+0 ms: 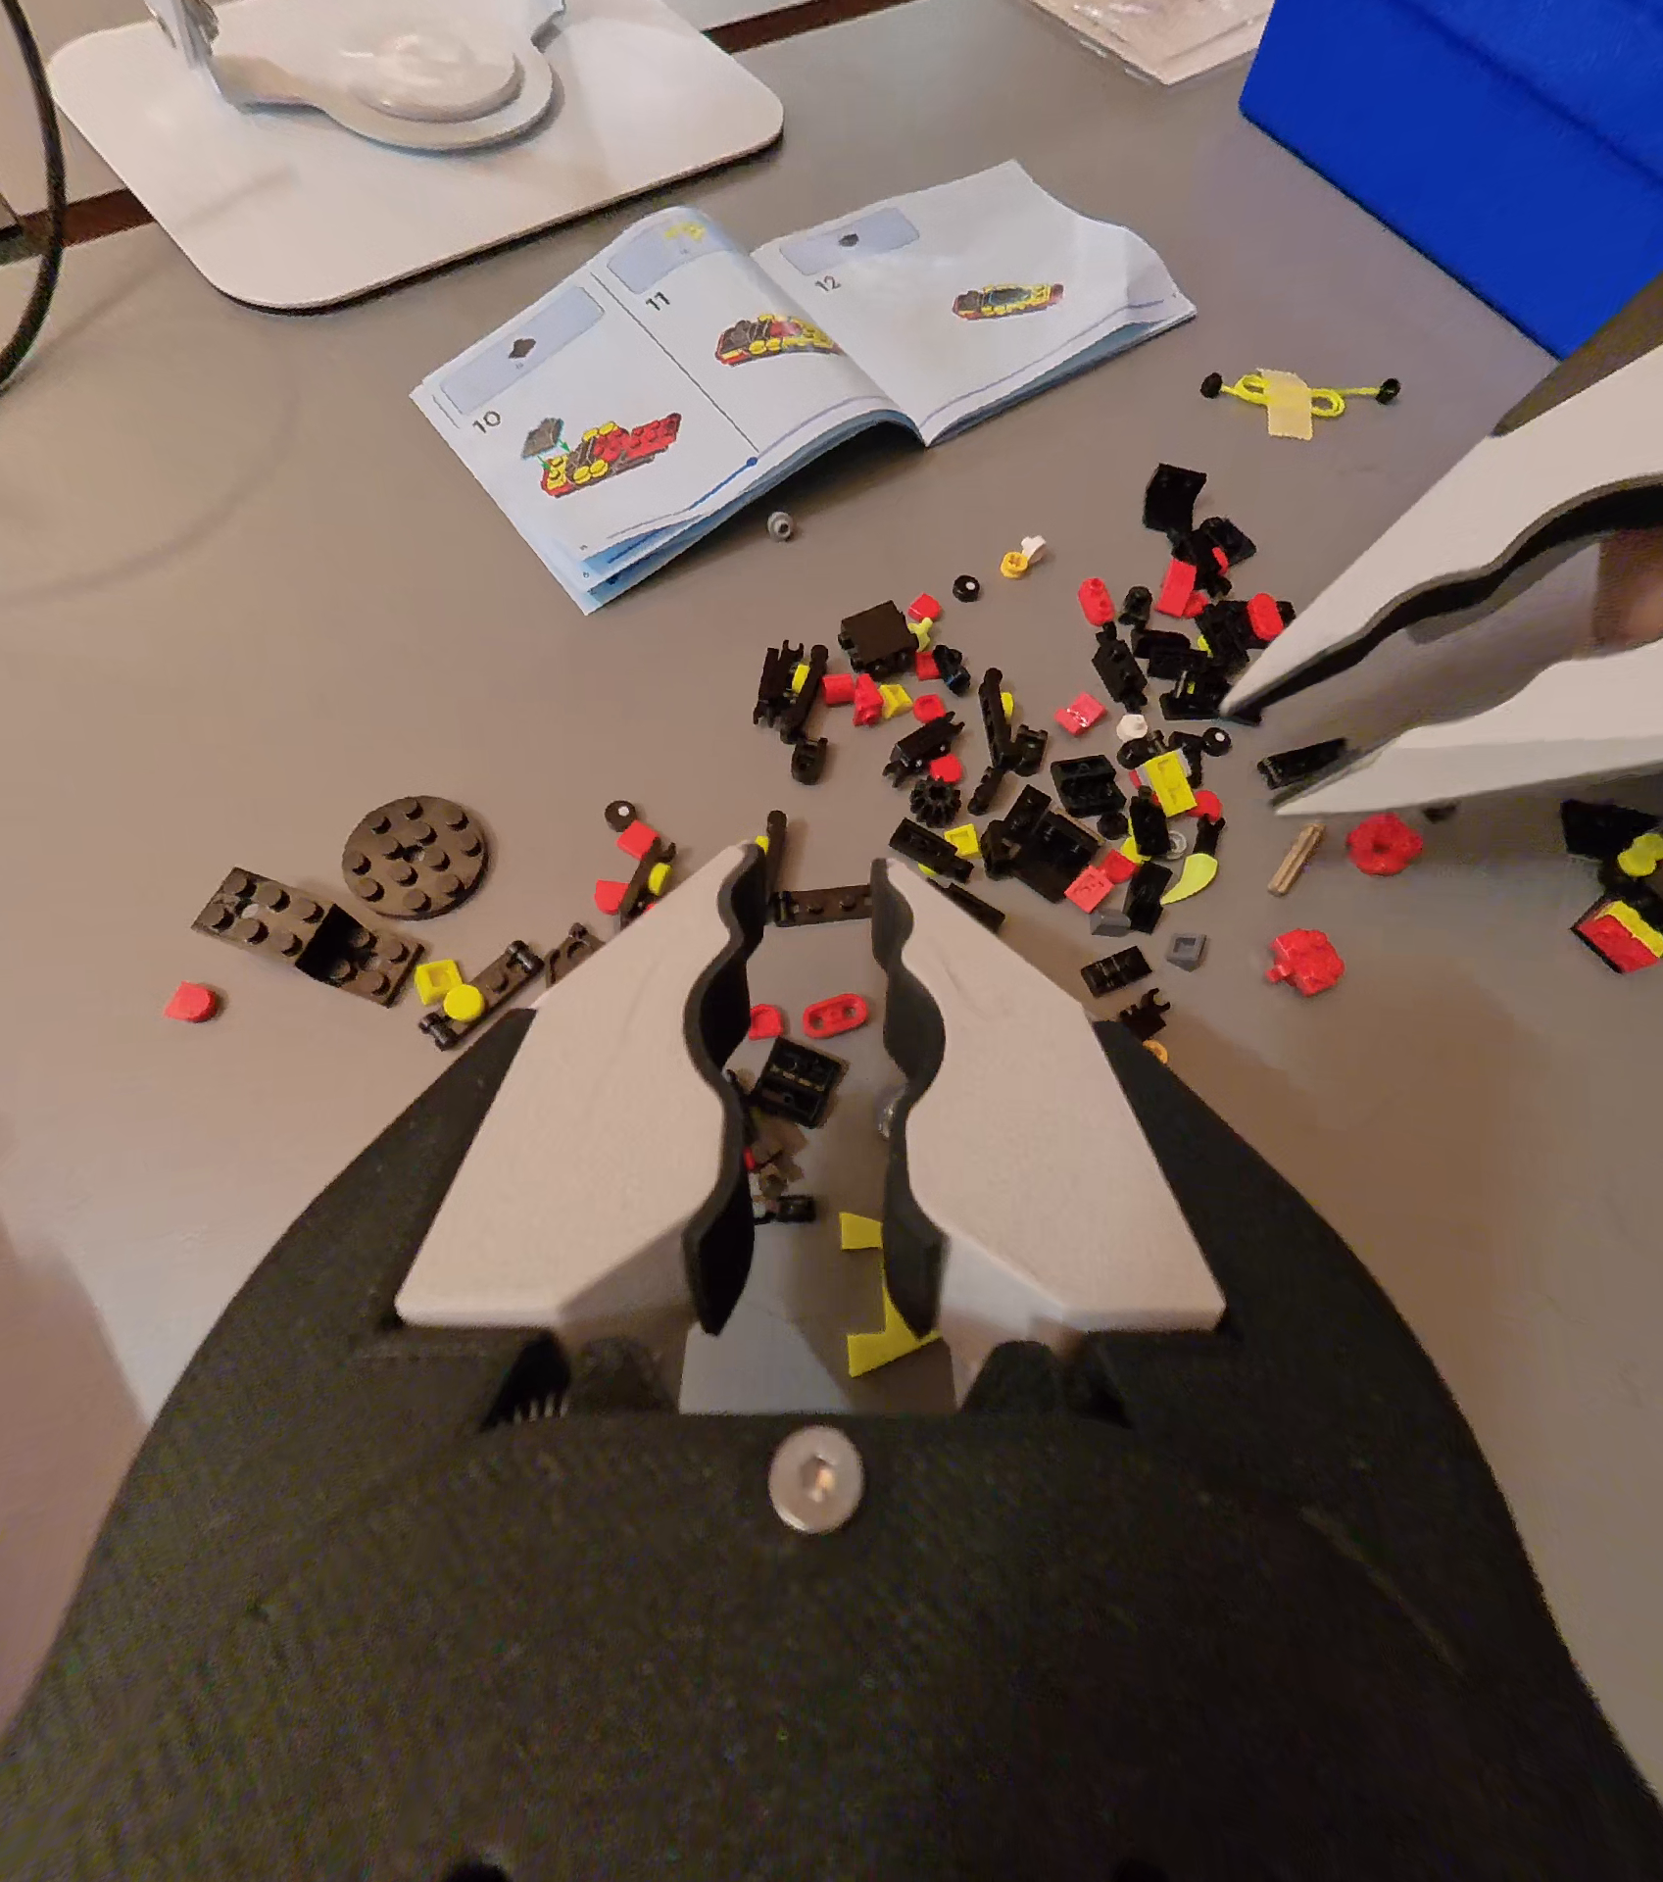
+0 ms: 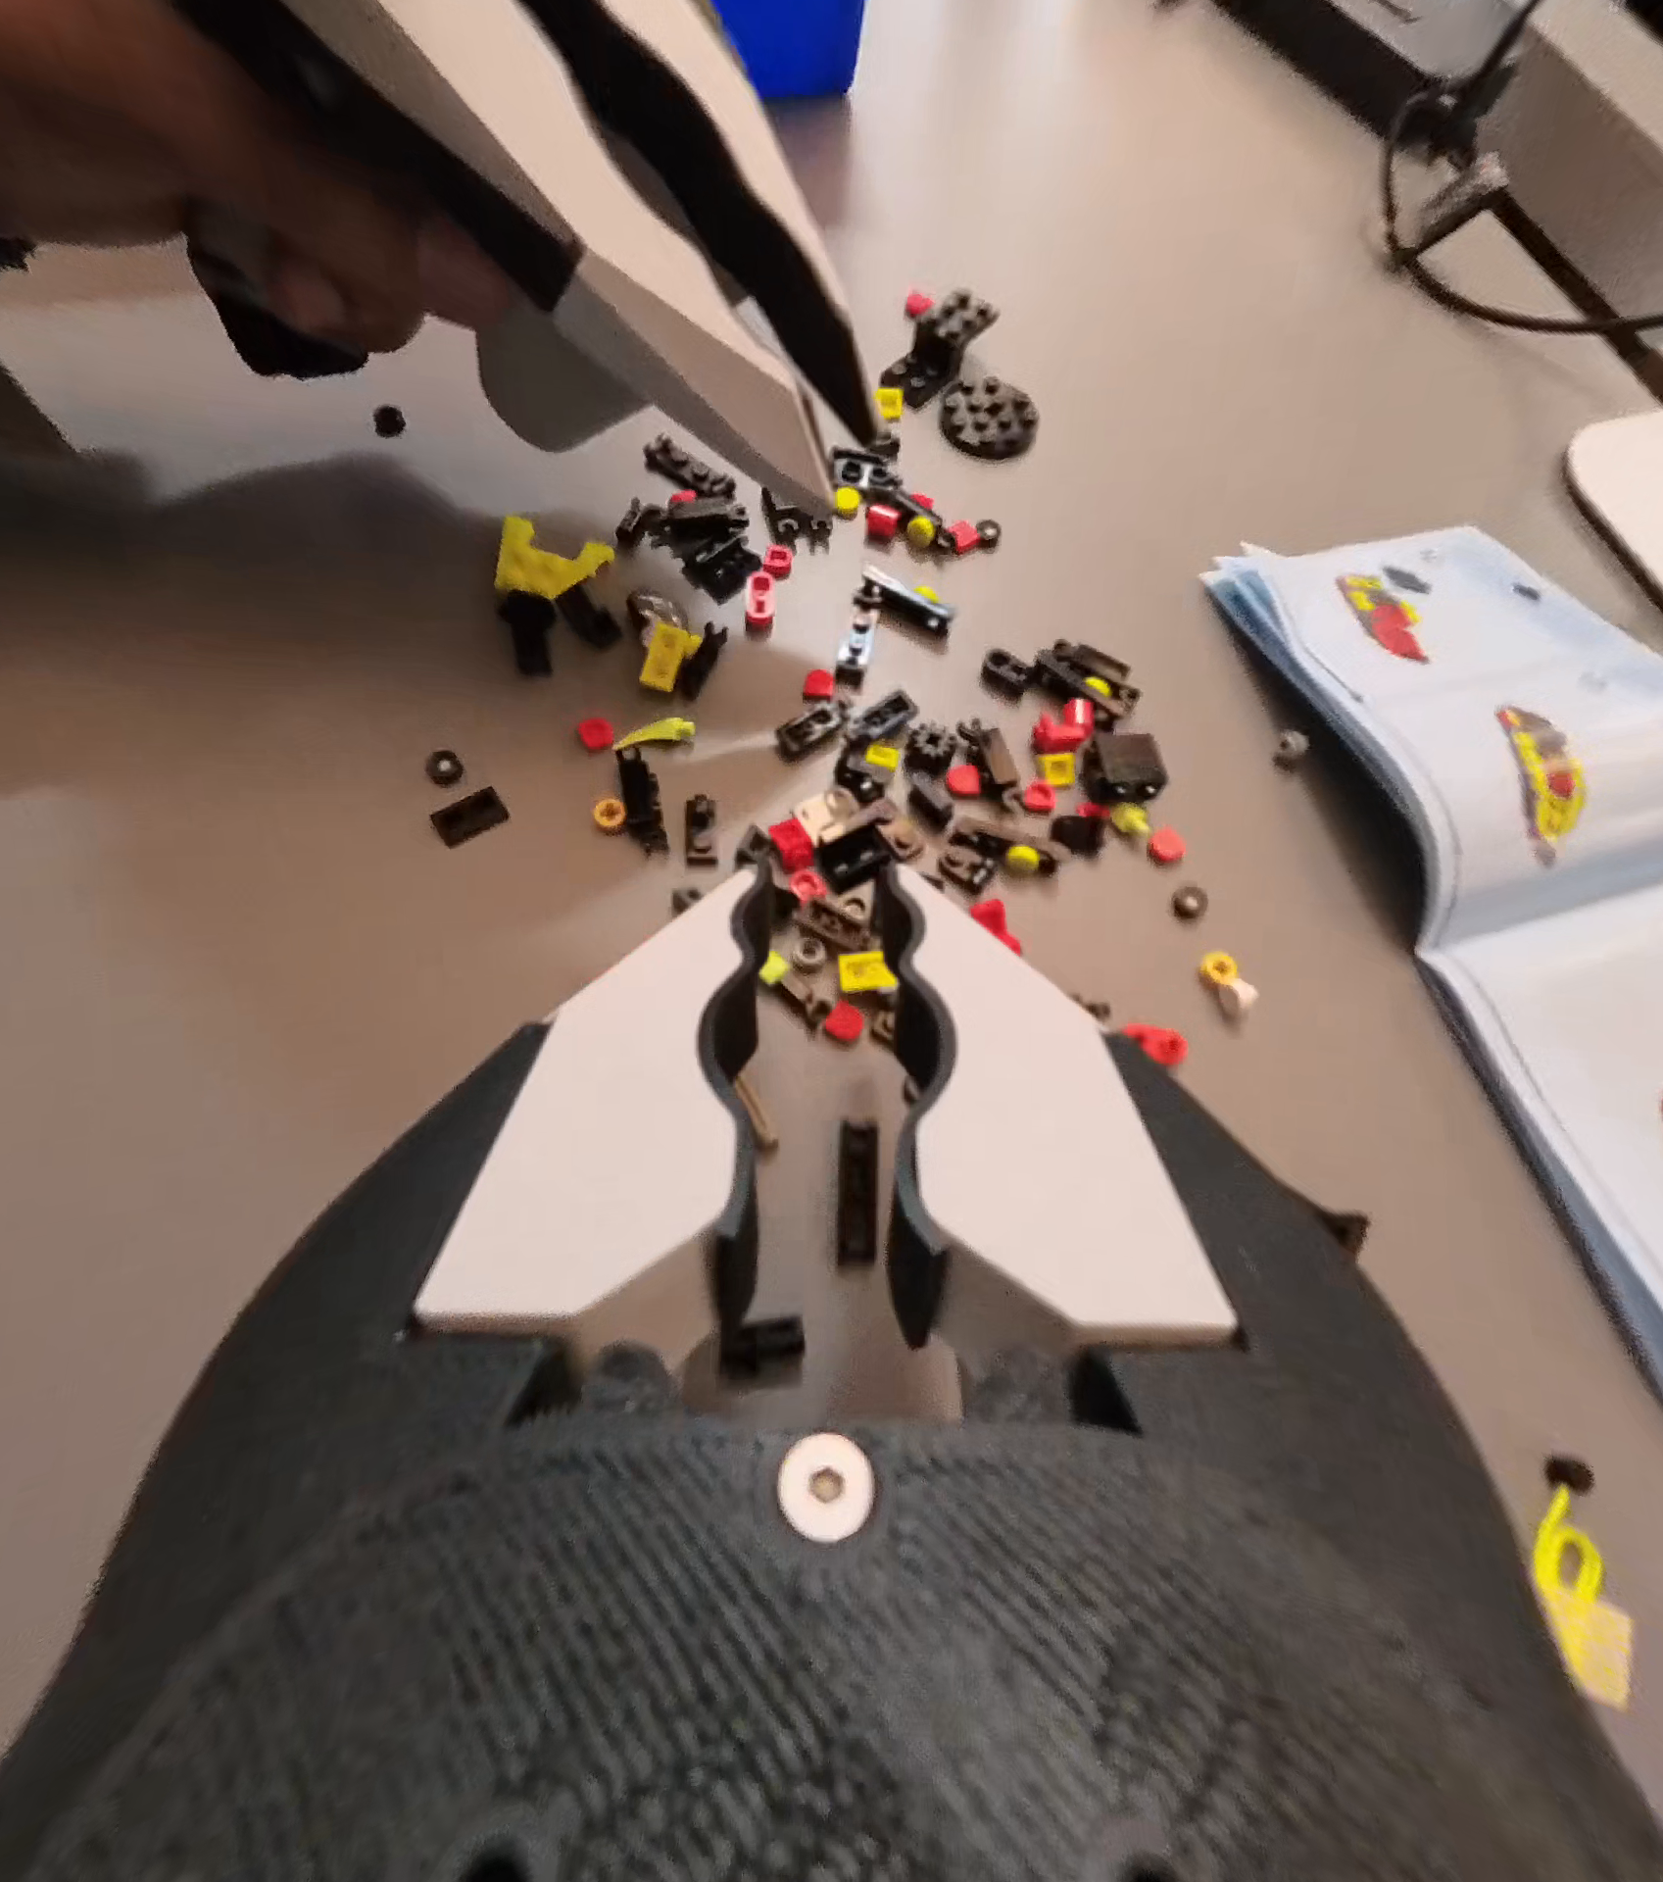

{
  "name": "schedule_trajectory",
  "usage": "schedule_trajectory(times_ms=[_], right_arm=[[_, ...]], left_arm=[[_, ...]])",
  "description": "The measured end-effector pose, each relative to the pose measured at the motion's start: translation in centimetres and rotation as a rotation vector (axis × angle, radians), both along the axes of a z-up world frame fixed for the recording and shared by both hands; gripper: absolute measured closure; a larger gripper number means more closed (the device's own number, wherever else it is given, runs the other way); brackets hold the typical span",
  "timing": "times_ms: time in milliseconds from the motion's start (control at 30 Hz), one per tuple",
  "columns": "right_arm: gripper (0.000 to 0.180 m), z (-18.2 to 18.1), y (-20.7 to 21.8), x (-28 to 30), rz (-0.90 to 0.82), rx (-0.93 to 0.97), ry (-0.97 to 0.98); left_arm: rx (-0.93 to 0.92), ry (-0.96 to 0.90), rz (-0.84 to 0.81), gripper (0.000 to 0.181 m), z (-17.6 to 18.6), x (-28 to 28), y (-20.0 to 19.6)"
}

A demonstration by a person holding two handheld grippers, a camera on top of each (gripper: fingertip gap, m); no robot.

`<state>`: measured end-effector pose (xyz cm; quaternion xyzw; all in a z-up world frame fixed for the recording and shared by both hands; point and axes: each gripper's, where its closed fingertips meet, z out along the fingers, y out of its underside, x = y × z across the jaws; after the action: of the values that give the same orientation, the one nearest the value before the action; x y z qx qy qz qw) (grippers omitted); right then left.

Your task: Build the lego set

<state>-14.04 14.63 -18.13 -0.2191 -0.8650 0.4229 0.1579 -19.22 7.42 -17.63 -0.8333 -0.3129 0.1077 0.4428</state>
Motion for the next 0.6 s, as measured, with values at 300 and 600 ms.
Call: schedule_trajectory(times_ms=[300, 600], right_arm=[[0.166, -3.3, -0.6, -0.2, 0.039, 0.130, -0.061], [0.180, -1.4, 0.4, -0.3, -0.006, 0.034, -0.062]], left_arm=[[0.004, -0.013, -0.019, 0.162, -0.1, 0.5, 0.5], [0.012, -0.011, -0.024, 0.163, 0.0, 0.6, 0.6]])
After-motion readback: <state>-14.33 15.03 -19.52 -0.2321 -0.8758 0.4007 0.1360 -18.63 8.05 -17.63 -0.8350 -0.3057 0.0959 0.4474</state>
